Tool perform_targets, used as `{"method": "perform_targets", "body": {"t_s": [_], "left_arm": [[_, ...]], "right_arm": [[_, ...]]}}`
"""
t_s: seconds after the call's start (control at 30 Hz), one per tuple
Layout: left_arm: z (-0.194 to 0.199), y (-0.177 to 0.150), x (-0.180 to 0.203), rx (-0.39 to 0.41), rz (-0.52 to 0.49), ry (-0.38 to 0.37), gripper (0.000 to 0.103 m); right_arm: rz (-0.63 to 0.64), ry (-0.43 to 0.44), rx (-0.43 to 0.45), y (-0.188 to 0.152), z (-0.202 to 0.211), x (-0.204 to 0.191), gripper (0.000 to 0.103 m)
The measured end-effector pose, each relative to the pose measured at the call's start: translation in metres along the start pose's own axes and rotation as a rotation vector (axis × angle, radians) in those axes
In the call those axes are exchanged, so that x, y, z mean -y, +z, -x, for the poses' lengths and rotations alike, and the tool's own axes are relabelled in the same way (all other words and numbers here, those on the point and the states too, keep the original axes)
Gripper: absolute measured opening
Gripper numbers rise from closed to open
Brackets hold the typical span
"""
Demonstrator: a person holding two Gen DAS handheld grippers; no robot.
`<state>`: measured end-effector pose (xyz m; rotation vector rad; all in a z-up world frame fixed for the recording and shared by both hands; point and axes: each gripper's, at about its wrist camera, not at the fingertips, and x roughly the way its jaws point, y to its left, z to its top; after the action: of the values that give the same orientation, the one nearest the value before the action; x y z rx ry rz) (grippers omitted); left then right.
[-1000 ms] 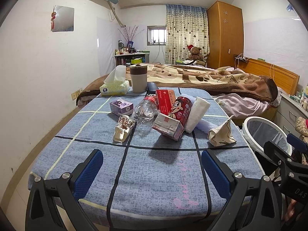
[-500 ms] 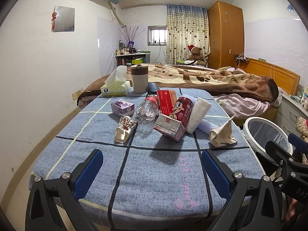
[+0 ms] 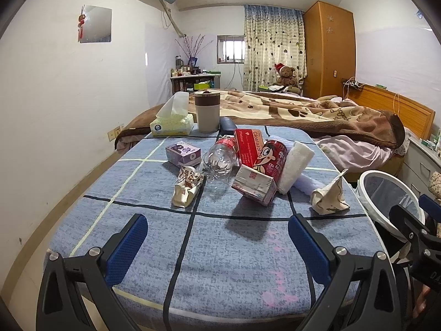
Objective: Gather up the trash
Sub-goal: 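Grasp the pink milk carton with the left gripper while the right grasps the paper cone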
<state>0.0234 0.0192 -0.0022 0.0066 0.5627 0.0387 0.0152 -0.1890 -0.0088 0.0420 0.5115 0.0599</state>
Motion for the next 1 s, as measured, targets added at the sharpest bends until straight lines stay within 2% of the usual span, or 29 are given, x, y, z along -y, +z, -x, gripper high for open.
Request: {"method": "perform_targets", "body": {"t_s": [0.1, 0.2, 0.37, 0.53, 0.6, 0.67, 0.87, 0.9, 0.93, 1.0], "left_arm": [[-0.005, 0.002, -0.001, -0.007, -0.002, -0.002, 0.103], [-0.015, 0.005, -0.003, -0.035, 0.008, -0.036, 0.103], [-0.040, 0.017, -0.008, -0.086, 0.074, -0.158, 0.103], [-0.072, 0.031, -0.002, -0.126, 0.077, -0.175, 0.103], [-0.088, 0.034, -0.002, -0.152, 0.098, -0.196, 0.103], [-0.101, 0.037, -0.006, -0.181, 0.137, -0.212, 0.098], [-0.130, 0.041, -0.007, -0.238, 0.156, -0.228, 0.097], [-0.135, 0.043, -0.008, -0.248, 0.169, -0.241, 0.097], [-0.139, 0.044, -0.009, -0.254, 0.176, -0.250, 0.097], [-0.146, 0.045, -0.009, -0.270, 0.181, -0.254, 0.097]], "right_arm": [[0.002, 0.004, -0.003, 0.002, -0.004, 0.001, 0.102], [-0.006, 0.002, -0.007, 0.006, -0.014, 0.002, 0.102], [-0.034, 0.018, -0.030, 0.013, -0.039, 0.003, 0.102], [-0.070, 0.024, -0.076, 0.017, -0.069, 0.008, 0.102], [-0.086, 0.018, -0.099, 0.016, -0.080, 0.009, 0.097], [-0.095, 0.009, -0.127, 0.016, -0.090, 0.009, 0.090], [-0.133, 0.012, -0.155, 0.019, -0.105, 0.009, 0.087], [-0.137, 0.017, -0.161, 0.020, -0.106, 0.007, 0.083], [-0.139, 0.026, -0.166, 0.022, -0.109, 0.007, 0.075], [-0.148, 0.045, -0.186, 0.023, -0.116, 0.005, 0.072]]}}
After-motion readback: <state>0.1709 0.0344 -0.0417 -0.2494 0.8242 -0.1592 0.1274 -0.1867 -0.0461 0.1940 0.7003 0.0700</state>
